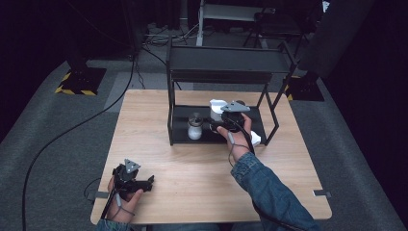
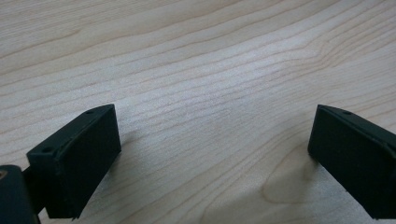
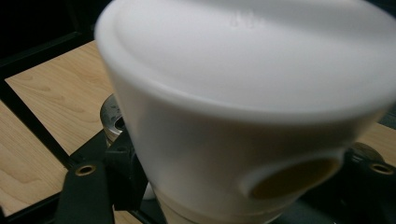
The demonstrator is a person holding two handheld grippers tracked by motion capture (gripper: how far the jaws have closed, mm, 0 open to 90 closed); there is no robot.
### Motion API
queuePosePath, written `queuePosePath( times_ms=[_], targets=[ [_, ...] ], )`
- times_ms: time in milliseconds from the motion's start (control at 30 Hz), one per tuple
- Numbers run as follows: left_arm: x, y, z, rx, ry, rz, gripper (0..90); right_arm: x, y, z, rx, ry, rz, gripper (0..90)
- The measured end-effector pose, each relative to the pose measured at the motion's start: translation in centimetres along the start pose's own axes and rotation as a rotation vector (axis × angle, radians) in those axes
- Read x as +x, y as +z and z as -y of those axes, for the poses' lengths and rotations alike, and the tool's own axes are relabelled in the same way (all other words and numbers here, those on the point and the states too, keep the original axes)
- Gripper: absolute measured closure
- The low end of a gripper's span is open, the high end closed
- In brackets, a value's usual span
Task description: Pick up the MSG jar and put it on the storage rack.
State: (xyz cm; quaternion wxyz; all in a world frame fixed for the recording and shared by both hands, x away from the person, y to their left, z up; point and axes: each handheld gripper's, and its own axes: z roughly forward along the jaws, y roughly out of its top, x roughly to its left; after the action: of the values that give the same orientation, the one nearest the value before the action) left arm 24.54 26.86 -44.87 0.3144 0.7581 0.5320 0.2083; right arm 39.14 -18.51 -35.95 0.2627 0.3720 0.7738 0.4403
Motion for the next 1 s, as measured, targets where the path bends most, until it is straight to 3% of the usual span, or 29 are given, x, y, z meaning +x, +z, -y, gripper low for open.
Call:
queuePosePath(
  times_ms=[533,1000],
  targets=[
    [0.0,0.0,0.0,-0.001,-0.001,0.0,2.4,0.5,2.1,1.4,-0.009,-0.039,0.016,30.4],
    [0.0,0.0,0.0,-0.001,-0.001,0.0,2.4,1.1,3.5,2.3,0.003,-0.001,0.041,30.4]
  ],
)
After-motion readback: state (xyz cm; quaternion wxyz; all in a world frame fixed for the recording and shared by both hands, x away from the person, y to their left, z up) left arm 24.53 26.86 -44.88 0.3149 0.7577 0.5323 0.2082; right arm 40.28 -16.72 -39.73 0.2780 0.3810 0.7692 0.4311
